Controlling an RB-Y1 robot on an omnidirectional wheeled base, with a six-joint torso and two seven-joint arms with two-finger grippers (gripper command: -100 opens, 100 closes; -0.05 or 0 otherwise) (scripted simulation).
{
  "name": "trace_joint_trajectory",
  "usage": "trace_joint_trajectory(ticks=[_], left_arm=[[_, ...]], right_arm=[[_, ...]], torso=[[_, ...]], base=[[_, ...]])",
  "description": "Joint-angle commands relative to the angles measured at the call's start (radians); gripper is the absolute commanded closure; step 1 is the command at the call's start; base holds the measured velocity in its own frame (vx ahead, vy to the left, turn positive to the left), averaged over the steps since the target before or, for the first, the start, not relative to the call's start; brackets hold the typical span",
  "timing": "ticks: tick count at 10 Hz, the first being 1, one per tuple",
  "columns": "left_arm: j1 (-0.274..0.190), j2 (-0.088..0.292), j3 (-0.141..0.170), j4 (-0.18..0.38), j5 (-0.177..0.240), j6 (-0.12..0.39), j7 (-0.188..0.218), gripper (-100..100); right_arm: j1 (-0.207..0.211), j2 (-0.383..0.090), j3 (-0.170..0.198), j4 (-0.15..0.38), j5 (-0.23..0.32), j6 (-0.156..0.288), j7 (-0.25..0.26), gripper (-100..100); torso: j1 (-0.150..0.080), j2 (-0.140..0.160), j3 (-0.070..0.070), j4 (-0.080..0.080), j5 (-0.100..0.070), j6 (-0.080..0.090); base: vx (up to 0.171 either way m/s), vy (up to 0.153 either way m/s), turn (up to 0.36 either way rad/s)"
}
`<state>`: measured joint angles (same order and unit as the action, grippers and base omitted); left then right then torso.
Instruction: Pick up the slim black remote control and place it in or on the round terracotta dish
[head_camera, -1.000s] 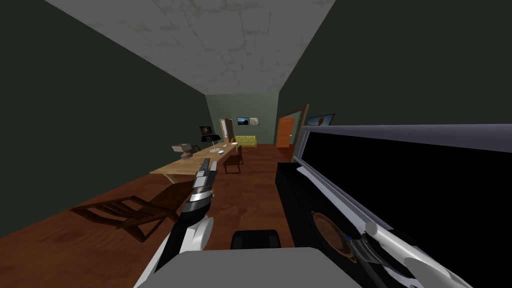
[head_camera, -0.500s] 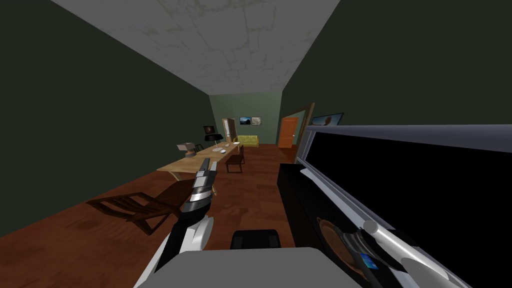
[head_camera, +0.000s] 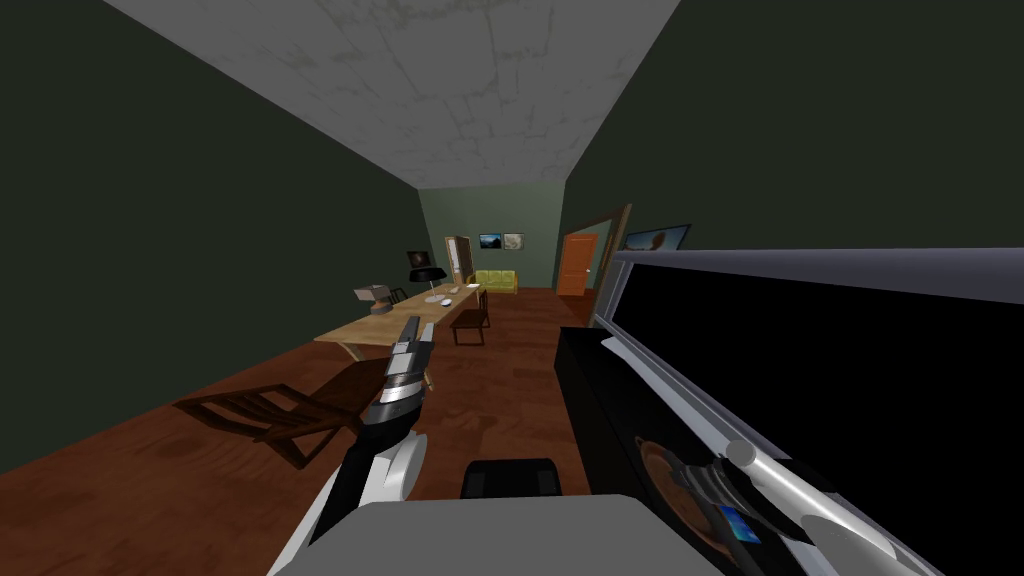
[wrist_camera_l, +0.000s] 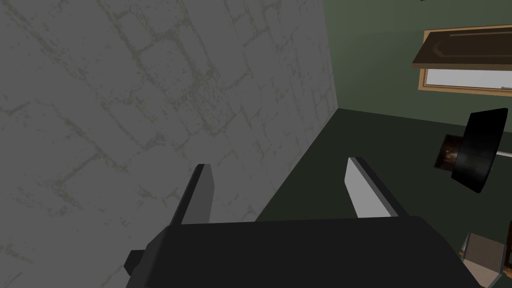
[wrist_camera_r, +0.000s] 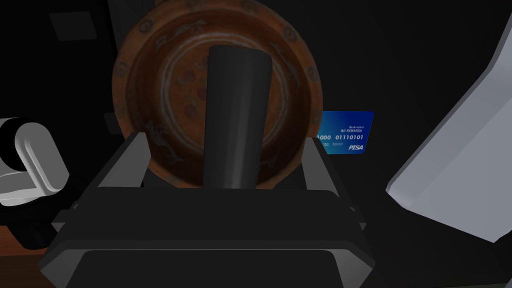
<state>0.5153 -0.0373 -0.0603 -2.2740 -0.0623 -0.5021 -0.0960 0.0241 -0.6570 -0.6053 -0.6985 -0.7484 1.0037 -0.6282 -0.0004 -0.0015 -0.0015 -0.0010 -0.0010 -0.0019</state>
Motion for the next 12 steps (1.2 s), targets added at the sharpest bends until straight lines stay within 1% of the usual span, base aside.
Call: trace_joint_trajectory(ticks=[1, 2, 3, 4, 5, 6, 7, 8, 9, 10, 11, 12], left_arm=[[0.000, 0.000, 0.000, 0.000, 0.000, 0.000, 0.000, 0], [0.000, 0.000, 0.000, 0.000, 0.000, 0.000, 0.000, 0], [0.000, 0.000, 0.000, 0.000, 0.000, 0.000, 0.000, 0], [0.000, 0.000, 0.000, 0.000, 0.000, 0.000, 0.000, 0], [0.000, 0.000, 0.000, 0.000, 0.000, 0.000, 0.000, 0], [0.000, 0.000, 0.000, 0.000, 0.000, 0.000, 0.000, 0], [0.000, 0.000, 0.000, 0.000, 0.000, 0.000, 0.000, 0], [0.000, 0.000, 0.000, 0.000, 0.000, 0.000, 0.000, 0], [0.000, 0.000, 0.000, 0.000, 0.000, 0.000, 0.000, 0], [0.000, 0.000, 0.000, 0.000, 0.000, 0.000, 0.000, 0], [0.000, 0.000, 0.000, 0.000, 0.000, 0.000, 0.000, 0], [0.000, 0.000, 0.000, 0.000, 0.000, 0.000, 0.000, 0]], right_arm=[[0.000, 0.000, 0.000, 0.000, 0.000, 0.000, 0.000, -100], [0.000, 0.000, 0.000, 0.000, 0.000, 0.000, 0.000, 0], [0.005, -0.021, -0.005, -0.016, -0.009, 0.028, -0.009, -100], [0.008, -0.032, -0.008, -0.024, -0.013, 0.042, -0.014, -100], [0.013, -0.053, -0.013, -0.040, -0.021, 0.071, -0.023, -100], [0.015, -0.064, -0.015, -0.048, -0.026, 0.085, -0.027, -100], [0.020, -0.085, -0.021, -0.063, -0.034, 0.113, -0.036, -100], [0.020, -0.085, -0.021, -0.063, -0.034, 0.113, -0.036, -100], [0.023, -0.096, -0.023, -0.071, -0.038, 0.127, -0.041, -100], [0.018, -0.094, -0.022, -0.060, -0.037, 0.116, -0.033, -100], [0.019, -0.094, -0.022, -0.063, -0.037, 0.121, -0.036, 0], [0.019, -0.094, -0.022, -0.062, -0.037, 0.120, -0.035, 0]], torso=[[0.000, 0.000, 0.000, 0.000, 0.000, 0.000], [0.000, 0.000, 0.000, 0.000, 0.000, 0.000], [0.000, 0.000, 0.000, 0.000, 0.000, 0.000], [0.001, 0.000, 0.000, 0.000, 0.000, 0.000], [0.003, 0.001, 0.001, 0.000, 0.001, 0.000], [0.003, 0.002, 0.001, 0.000, 0.001, 0.000], [0.004, 0.002, 0.001, 0.000, 0.001, 0.000], [0.003, 0.002, 0.001, 0.000, 0.001, 0.000], [0.003, 0.001, 0.001, 0.000, 0.001, 0.000], [0.002, 0.001, 0.001, 0.000, 0.001, 0.000], [0.001, 0.001, 0.000, 0.000, 0.000, 0.000], [0.000, 0.000, 0.000, 0.000, 0.000, 0.000]], base=[[0.000, 0.000, 0.000], [0.000, 0.000, 0.000], [-0.009, 0.025, 0.029], [-0.017, 0.042, 0.027], [-0.022, 0.051, 0.026], [-0.029, 0.056, 0.020], [-0.021, 0.051, 0.030], [-0.016, 0.037, 0.009], [-0.015, 0.030, 0.010], [-0.006, 0.012, 0.000], [0.000, 0.000, 0.000], [0.000, 0.000, 0.000]])
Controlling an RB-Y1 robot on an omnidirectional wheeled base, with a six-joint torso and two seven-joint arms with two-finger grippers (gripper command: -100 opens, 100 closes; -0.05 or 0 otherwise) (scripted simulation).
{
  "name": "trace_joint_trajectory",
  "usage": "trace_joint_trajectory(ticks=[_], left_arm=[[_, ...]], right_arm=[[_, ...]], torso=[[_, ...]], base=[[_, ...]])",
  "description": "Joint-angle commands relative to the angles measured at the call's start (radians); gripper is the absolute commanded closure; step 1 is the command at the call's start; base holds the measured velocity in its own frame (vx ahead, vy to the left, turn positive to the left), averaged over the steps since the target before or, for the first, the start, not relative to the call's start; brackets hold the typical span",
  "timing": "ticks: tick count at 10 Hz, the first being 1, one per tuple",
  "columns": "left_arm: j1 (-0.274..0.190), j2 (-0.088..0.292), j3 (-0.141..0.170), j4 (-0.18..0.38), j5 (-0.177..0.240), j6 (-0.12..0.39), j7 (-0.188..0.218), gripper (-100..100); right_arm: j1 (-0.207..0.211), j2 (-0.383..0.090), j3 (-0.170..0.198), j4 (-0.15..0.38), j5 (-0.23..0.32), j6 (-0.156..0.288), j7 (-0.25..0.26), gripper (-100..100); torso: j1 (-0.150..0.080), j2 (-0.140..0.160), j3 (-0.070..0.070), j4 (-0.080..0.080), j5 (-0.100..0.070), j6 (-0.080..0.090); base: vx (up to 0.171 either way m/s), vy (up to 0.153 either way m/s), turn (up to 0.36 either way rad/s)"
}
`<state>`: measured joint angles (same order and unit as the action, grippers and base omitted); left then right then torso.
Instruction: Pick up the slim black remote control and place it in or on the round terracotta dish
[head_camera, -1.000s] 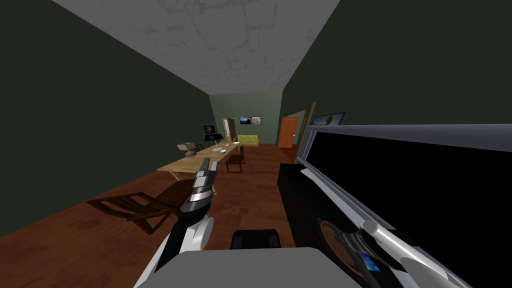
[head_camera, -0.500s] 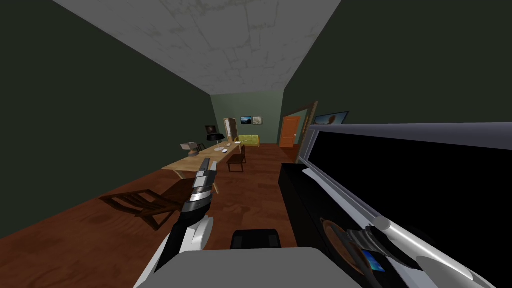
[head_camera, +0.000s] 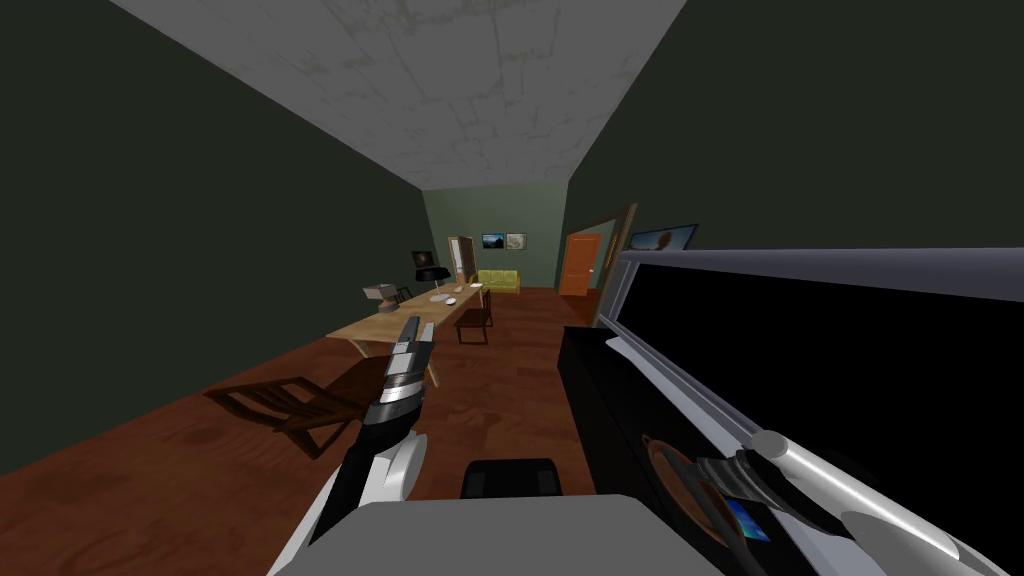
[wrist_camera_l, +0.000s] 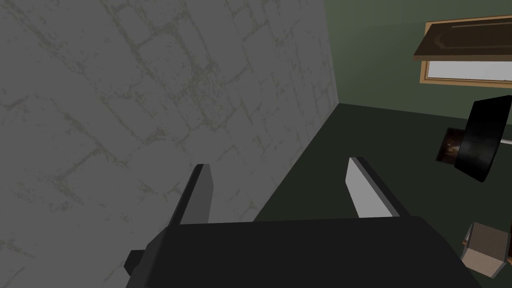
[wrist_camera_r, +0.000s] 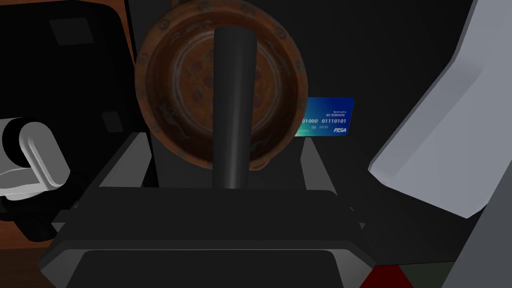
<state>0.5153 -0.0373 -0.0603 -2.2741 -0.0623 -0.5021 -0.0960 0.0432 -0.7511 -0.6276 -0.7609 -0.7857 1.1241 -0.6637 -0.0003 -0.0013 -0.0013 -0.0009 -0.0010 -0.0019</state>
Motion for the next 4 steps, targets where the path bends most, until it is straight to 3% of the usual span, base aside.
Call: trace_joint_trajectory(ticks=[1, 4], left_arm=[[0.000, 0.000, 0.000, 0.000, 0.000, 0.000, 0.000, 0], [0.000, 0.000, 0.000, 0.000, 0.000, 0.000, 0.000, 0]], right_arm=[[0.000, 0.000, 0.000, 0.000, 0.000, 0.000, 0.000, 0], [0.000, 0.000, 0.000, 0.000, 0.000, 0.000, 0.000, 0]], torso=[[0.000, 0.000, 0.000, 0.000, 0.000, 0.000], [0.000, 0.000, 0.000, 0.000, 0.000, 0.000]], base=[[0.000, 0.000, 0.000], [0.000, 0.000, 0.000]])
